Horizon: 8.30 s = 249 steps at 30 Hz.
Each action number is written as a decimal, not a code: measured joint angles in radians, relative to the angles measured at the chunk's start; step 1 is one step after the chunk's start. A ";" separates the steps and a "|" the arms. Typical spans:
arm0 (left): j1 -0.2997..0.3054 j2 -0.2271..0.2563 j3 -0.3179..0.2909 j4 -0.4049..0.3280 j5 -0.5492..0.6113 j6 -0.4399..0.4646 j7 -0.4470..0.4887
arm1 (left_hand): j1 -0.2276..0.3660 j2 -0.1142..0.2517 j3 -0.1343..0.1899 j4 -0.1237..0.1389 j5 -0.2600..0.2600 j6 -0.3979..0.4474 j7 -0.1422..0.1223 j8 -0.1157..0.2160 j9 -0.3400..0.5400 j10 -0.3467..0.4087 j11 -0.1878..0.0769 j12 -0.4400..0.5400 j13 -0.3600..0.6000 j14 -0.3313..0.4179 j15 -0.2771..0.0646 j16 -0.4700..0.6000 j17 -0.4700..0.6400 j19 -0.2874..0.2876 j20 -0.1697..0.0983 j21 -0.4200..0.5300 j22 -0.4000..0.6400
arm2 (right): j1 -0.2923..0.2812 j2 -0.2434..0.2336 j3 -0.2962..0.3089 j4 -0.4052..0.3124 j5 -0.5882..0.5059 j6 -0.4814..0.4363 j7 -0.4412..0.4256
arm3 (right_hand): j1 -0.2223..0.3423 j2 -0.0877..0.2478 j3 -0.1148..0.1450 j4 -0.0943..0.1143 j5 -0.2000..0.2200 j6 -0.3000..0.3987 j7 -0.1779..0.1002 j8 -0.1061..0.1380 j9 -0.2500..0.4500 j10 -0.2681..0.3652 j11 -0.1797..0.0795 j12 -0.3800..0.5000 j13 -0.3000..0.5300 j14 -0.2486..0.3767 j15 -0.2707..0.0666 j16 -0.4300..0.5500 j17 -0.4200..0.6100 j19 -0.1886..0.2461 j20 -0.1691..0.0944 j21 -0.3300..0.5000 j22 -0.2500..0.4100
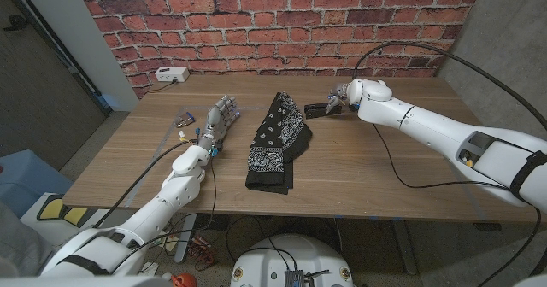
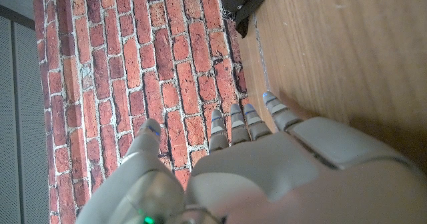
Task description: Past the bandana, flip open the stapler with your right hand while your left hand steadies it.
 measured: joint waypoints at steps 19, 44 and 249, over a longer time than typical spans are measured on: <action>0.017 0.005 -0.001 -0.025 0.000 -0.003 0.010 | 0.000 0.000 0.000 0.000 0.000 0.005 0.005 0.000 0.000 0.011 0.000 0.000 0.000 0.004 -0.004 0.000 0.000 0.000 0.000 0.000 0.000 | -0.005 -0.009 -0.008 -0.019 -0.014 -0.021 0.003 | 0.010 0.000 0.011 0.006 0.000 -0.009 -0.009 0.000 0.005 0.016 -0.009 0.006 0.009 0.025 0.000 0.010 0.007 0.004 -0.003 0.000 -0.002; 0.030 0.012 -0.002 -0.052 0.002 -0.001 0.021 | 0.000 0.000 0.000 0.000 0.000 0.011 0.000 0.000 0.000 0.014 -0.004 0.000 0.000 0.007 -0.007 0.000 0.000 0.000 0.000 0.000 0.000 | -0.013 0.003 -0.014 -0.003 -0.036 -0.038 -0.022 | 0.017 0.007 0.023 0.009 0.000 0.009 -0.027 0.014 0.014 0.045 -0.027 0.014 0.019 0.050 0.000 0.017 0.012 0.011 -0.011 0.000 0.001; 0.188 0.052 -0.004 -0.298 -0.019 0.009 0.070 | 0.001 0.009 -0.003 0.003 0.000 0.032 0.021 0.000 0.002 0.041 -0.005 0.000 0.000 0.020 -0.012 0.000 0.000 0.012 -0.023 0.008 0.000 | -0.264 -0.008 0.079 -0.314 -0.142 -0.263 -0.464 | 0.064 -0.016 0.146 -0.009 -0.015 0.423 -0.005 0.267 0.244 0.512 -0.054 0.387 0.254 0.515 -0.018 0.282 0.382 0.270 -0.026 0.109 0.038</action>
